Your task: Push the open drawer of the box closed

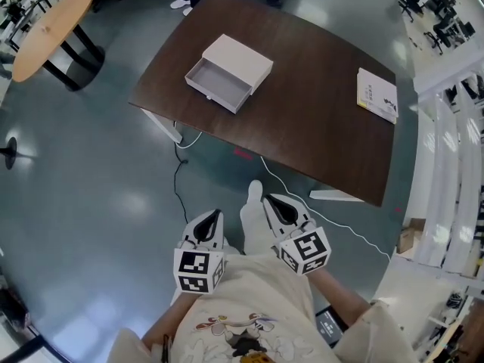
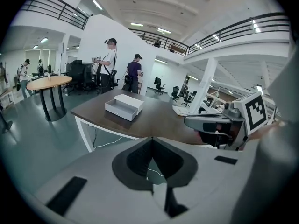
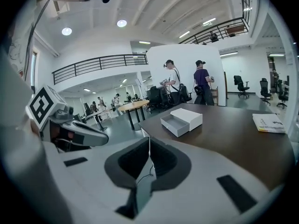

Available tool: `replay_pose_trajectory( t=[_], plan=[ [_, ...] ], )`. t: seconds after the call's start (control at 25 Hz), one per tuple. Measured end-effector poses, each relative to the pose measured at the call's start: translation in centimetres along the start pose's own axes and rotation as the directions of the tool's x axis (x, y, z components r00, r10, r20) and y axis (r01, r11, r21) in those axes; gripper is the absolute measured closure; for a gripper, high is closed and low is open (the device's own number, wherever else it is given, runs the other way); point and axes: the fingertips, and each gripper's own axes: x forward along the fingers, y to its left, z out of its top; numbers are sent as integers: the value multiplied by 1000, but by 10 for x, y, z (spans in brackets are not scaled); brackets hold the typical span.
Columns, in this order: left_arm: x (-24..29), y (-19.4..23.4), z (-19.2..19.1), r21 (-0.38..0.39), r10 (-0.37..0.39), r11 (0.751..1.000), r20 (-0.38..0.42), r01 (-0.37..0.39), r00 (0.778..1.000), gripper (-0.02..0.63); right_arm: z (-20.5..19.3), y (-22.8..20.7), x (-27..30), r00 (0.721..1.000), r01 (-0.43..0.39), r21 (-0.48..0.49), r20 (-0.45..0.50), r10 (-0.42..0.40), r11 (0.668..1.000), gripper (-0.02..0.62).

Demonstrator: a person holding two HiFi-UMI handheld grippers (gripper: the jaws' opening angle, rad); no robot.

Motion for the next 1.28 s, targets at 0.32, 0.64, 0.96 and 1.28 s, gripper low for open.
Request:
replay_pose_trajectory(
  t=[0.32, 0.64, 0.96, 1.28],
  plan=[
    [89, 11, 76, 5, 84, 996, -43, -84, 996, 600, 38, -78, 64, 990, -133, -5, -43, 133, 991, 588],
    [143, 25, 128, -42, 179, 983, -41, -181, 983, 600, 71, -103, 110, 947, -313, -50, -86, 308, 948, 588],
    [154, 49, 132, -92, 259, 961, -23, -260, 966, 600, 73, -107, 148, 920, -385, -108, -124, 372, 916, 588],
    [154, 79, 143, -94, 228, 969, -19, -229, 974, 600, 94, -75, 184, 865, -493, -288, -264, 426, 821, 572]
  ],
)
